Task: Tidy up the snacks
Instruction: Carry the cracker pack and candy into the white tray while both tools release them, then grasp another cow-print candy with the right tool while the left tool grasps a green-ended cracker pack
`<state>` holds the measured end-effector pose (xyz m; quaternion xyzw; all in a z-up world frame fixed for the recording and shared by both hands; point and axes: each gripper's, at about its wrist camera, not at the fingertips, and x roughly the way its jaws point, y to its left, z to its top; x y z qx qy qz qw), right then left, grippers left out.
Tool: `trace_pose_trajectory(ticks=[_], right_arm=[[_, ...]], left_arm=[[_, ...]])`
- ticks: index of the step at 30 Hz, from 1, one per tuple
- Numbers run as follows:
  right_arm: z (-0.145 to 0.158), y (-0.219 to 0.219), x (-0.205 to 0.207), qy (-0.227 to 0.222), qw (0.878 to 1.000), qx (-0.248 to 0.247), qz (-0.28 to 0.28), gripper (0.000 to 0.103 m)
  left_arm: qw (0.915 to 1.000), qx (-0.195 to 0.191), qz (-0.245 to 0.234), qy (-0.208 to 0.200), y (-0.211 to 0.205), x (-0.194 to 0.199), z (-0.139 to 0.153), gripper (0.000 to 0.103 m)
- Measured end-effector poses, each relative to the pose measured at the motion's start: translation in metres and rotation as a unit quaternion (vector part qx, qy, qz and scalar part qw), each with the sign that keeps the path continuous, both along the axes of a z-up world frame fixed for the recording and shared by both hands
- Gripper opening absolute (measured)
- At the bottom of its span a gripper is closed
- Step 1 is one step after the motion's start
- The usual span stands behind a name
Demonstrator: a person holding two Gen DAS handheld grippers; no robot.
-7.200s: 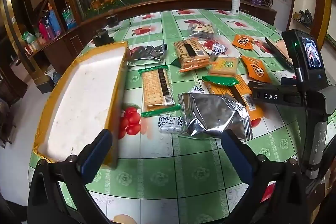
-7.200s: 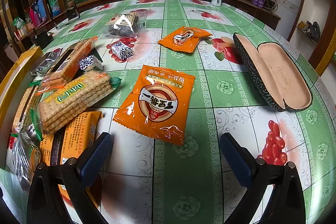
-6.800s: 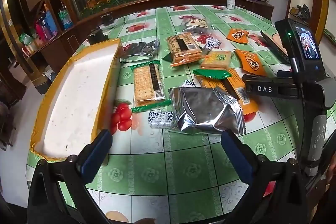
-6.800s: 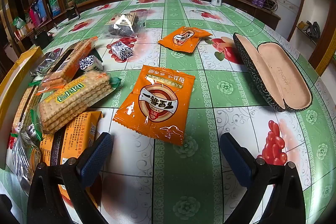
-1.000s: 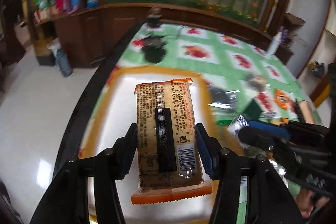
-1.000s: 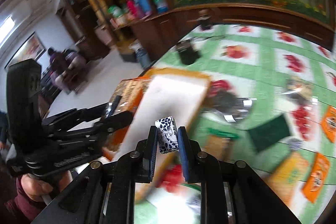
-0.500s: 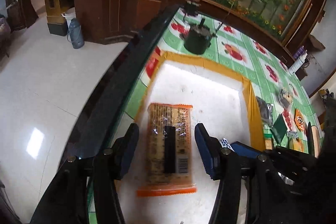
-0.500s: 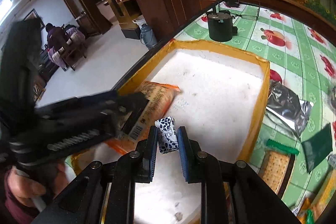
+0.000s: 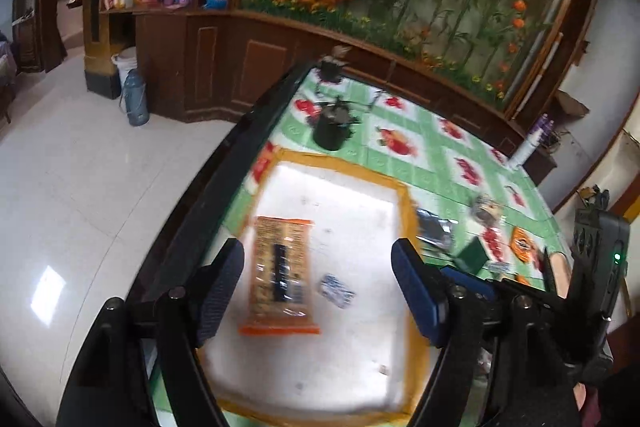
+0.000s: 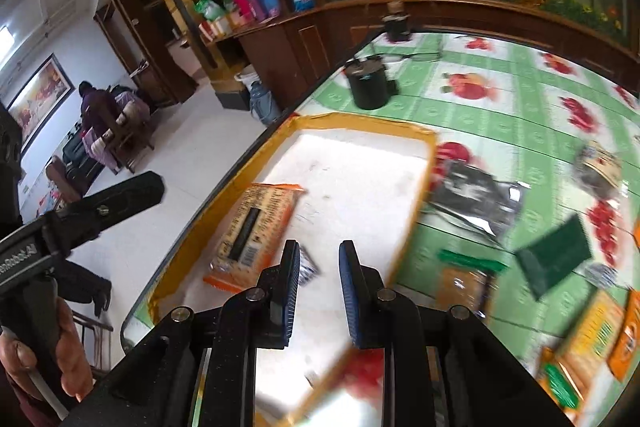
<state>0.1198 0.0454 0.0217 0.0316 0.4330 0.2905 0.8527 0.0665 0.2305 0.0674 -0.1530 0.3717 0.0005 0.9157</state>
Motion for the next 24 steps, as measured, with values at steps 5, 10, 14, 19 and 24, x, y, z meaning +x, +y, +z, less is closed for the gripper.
trace_pose_trajectory(ticks=[5,10,14,19,24], right_arm=[[0.009,-0.054,-0.015,-0.010,0.999,0.007,-0.036,0.022],[0.013,-0.137,-0.031,-0.011,0.994,0.020,-0.110,0.022],[0.009,-0.202,-0.035,0.003,0.986,0.025,-0.165,0.022],[-0.010,-0.243,-0.031,0.040,0.980,0.039,-0.190,0.022],[-0.022,-0.254,-0.010,0.051,0.977,0.074,-0.194,0.022]], left_arm=[[0.9991,0.004,-0.043,-0.004,-0.043,-0.014,0.008,0.081],[0.9962,0.016,-0.085,0.001,-0.087,-0.015,0.006,0.083],[0.9925,0.010,-0.120,0.020,-0.120,-0.008,-0.005,0.083],[0.9866,-0.007,-0.155,0.051,-0.151,0.001,-0.024,0.083],[0.9843,-0.012,-0.165,0.062,-0.160,0.009,-0.031,0.083]])
